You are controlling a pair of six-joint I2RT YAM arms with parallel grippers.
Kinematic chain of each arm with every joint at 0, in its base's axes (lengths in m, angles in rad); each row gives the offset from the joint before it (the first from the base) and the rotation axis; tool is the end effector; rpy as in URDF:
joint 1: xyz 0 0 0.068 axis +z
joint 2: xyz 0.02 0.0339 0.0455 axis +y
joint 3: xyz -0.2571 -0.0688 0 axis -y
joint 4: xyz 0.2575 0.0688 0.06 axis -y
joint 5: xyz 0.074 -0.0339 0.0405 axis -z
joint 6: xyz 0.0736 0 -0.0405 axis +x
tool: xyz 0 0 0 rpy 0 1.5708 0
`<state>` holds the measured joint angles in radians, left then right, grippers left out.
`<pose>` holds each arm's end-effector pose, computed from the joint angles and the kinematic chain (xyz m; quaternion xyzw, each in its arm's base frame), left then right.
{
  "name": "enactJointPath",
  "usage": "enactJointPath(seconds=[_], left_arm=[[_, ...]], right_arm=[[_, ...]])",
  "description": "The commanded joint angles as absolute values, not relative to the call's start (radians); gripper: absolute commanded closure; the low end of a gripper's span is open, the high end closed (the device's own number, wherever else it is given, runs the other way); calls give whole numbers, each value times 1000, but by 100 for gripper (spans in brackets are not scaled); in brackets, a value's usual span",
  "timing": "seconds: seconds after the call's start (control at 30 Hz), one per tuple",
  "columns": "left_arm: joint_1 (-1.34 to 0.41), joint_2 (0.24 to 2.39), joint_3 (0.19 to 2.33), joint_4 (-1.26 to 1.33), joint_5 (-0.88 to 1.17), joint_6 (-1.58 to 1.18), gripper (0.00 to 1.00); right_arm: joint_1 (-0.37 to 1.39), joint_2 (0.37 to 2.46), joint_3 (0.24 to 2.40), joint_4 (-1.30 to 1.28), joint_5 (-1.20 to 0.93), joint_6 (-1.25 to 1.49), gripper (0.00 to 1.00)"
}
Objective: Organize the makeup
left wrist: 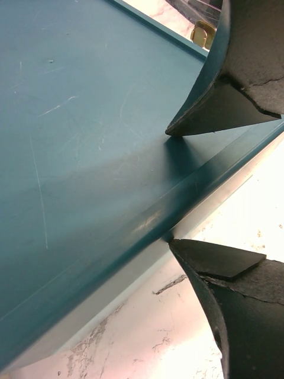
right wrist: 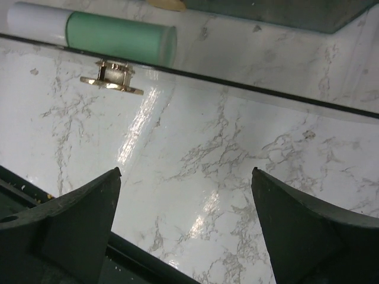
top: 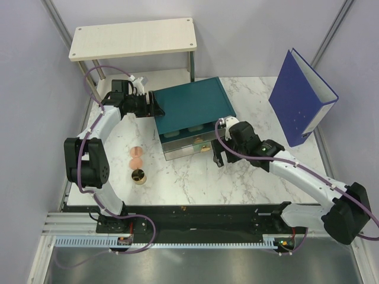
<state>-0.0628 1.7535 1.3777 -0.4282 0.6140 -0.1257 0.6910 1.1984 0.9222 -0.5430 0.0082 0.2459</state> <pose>0.4179 -0.0688 0.2310 0.0852 0.8872 -0.3126 0.3286 0.2249 0.1852 0.2326 -0.2038 0.9076 0.1623 0.3292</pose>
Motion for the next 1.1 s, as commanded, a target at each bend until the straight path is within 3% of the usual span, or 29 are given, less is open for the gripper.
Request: enactJointPath(seconds=[0.0, 0.27, 0.73, 0.83, 1.07], left_arm=[[-81, 1798, 1335, -538, 591, -43, 24], [-81, 1783, 1322, -538, 592, -44, 24], [-81, 1763, 1301, -548, 588, -40, 23], [-81, 1758, 1301, -554, 583, -34, 23], [-81, 1755, 1299, -555, 569, -32, 23]], right_arm=[[693, 1256, 930, -388, 116, 284, 2], [690, 1440, 1015, -244, 95, 262, 2], [681, 1764, 1376, -167, 152, 161, 2], [681, 1761, 1405, -195, 120, 170, 2], [683, 1582, 1188, -216, 84, 207, 2]])
